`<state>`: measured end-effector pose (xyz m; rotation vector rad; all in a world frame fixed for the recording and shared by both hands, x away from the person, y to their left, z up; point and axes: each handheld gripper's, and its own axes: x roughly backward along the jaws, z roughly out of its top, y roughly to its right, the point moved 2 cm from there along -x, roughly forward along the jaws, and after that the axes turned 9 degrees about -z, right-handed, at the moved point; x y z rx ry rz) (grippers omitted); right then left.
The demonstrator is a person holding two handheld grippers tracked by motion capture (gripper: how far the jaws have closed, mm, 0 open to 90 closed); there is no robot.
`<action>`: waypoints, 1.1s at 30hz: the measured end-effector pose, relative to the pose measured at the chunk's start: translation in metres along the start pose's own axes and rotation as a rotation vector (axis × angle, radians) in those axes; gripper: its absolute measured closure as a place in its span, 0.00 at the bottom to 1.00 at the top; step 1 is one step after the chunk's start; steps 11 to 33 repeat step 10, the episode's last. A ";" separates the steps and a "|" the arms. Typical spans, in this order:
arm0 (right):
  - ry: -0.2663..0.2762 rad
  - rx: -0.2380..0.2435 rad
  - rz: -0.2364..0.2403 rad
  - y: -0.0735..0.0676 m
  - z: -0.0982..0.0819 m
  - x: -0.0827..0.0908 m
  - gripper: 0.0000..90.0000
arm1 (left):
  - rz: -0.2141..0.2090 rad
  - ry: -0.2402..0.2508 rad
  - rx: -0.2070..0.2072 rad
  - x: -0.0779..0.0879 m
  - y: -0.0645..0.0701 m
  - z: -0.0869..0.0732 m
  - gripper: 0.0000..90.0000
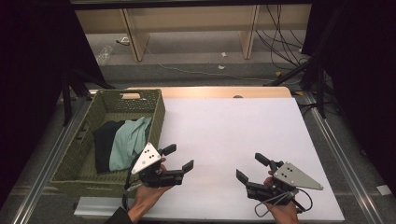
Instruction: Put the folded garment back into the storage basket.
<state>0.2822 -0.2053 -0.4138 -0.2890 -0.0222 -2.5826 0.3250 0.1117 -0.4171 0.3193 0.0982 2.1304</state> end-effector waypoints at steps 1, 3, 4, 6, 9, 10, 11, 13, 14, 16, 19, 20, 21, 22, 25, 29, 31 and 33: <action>0.001 0.001 0.002 0.000 0.000 0.000 0.20 | 0.000 0.001 0.001 0.000 0.000 0.000 0.17; 0.002 0.002 0.003 0.000 0.000 0.000 0.20 | 0.001 0.004 0.001 0.000 0.000 0.000 0.17; 0.002 0.002 0.003 -0.001 0.000 0.000 0.20 | 0.000 0.003 0.003 0.000 0.000 0.000 0.17; 0.002 0.001 0.003 0.000 0.000 0.000 0.20 | -0.001 0.002 0.002 0.000 0.000 0.000 0.17; -0.001 -0.001 0.001 0.000 0.000 0.000 0.20 | 0.000 -0.004 -0.002 -0.001 0.001 -0.001 0.17; -0.001 -0.001 0.000 0.000 0.000 0.000 0.20 | 0.000 -0.007 -0.004 -0.002 0.001 -0.001 0.17; -0.001 -0.001 0.000 0.000 0.000 0.000 0.20 | 0.000 -0.007 -0.004 -0.002 0.001 -0.001 0.17; -0.001 -0.001 0.000 0.000 0.000 0.000 0.20 | 0.000 -0.007 -0.004 -0.002 0.001 -0.001 0.17; -0.001 -0.001 0.000 0.000 0.000 0.000 0.20 | 0.000 -0.007 -0.004 -0.002 0.001 -0.001 0.17; -0.001 -0.001 0.000 0.000 0.000 0.000 0.20 | 0.000 -0.007 -0.004 -0.002 0.001 -0.001 0.17; -0.001 -0.001 0.000 0.000 0.000 0.000 0.20 | 0.000 -0.007 -0.004 -0.002 0.001 -0.001 0.17; -0.001 -0.001 0.000 0.000 0.000 0.000 0.20 | 0.000 -0.007 -0.004 -0.002 0.001 -0.001 0.17; -0.001 -0.001 0.000 0.000 0.000 0.000 0.20 | 0.000 -0.007 -0.004 -0.002 0.001 -0.001 0.17; -0.001 -0.001 0.000 0.000 0.000 0.000 0.20 | 0.000 -0.007 -0.004 -0.002 0.001 -0.001 0.17; -0.001 -0.001 0.000 0.000 0.000 0.000 0.20 | 0.000 -0.007 -0.004 -0.002 0.001 -0.001 0.17; -0.001 -0.001 0.000 0.000 0.000 0.000 0.20 | 0.000 -0.007 -0.004 -0.002 0.001 -0.001 0.17; -0.001 -0.001 0.000 0.000 0.000 0.000 0.20 | 0.000 -0.007 -0.004 -0.002 0.001 -0.001 0.17; -0.001 -0.001 0.000 0.000 0.000 0.000 0.20 | 0.000 -0.007 -0.004 -0.002 0.001 -0.001 0.17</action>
